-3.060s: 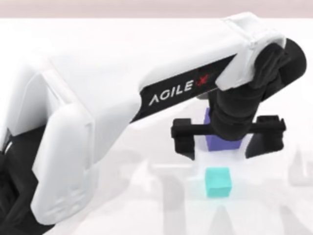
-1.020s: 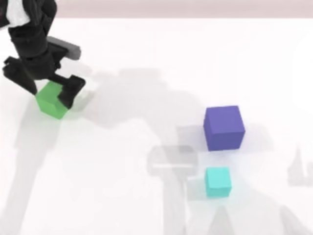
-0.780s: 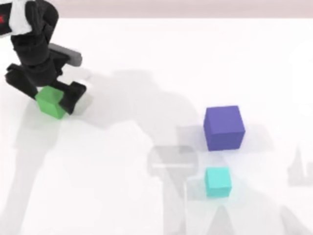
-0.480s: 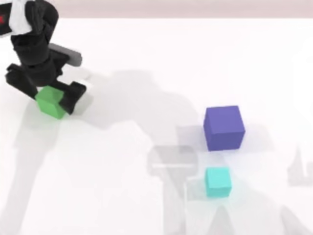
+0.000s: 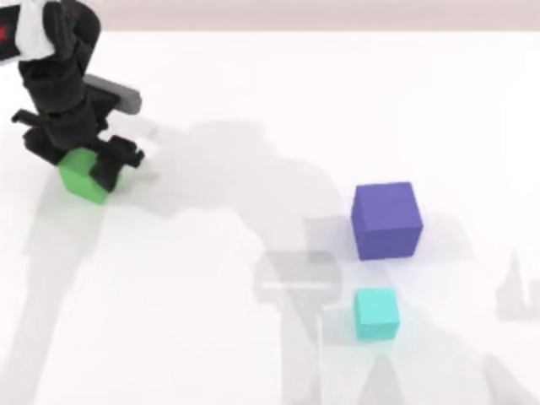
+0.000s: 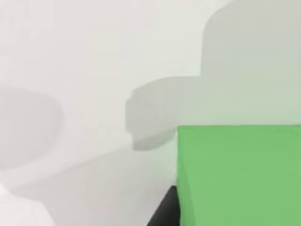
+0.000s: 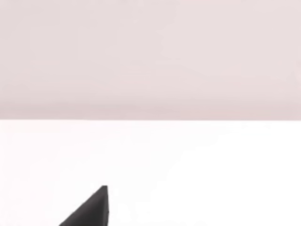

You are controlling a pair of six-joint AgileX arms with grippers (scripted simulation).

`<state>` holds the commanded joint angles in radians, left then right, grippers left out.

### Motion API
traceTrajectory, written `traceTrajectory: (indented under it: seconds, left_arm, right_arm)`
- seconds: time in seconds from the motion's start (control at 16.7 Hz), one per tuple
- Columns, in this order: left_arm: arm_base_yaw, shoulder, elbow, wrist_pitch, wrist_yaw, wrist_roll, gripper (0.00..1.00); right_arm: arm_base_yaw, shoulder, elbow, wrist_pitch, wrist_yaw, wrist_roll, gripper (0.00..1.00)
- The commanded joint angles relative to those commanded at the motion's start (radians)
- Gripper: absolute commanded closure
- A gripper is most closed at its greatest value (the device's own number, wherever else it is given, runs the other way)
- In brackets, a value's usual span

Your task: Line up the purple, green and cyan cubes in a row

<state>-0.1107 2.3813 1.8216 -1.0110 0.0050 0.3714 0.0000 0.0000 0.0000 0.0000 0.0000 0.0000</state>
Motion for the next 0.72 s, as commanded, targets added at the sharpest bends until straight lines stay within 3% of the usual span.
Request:
traceTrajectory:
  seconds: [0.18,0.72]
  left_arm:
    - [0.0,0.0,0.0,0.0,0.0,0.0,0.98]
    - [-0.003,-0.021,0.004,-0.007,0.007,-0.003,1.0]
  right_arm:
    - [0.0,0.0,0.0,0.0,0.0,0.0,0.0]
    - [0.0,0.0,0.0,0.0,0.0,0.0,0.0]
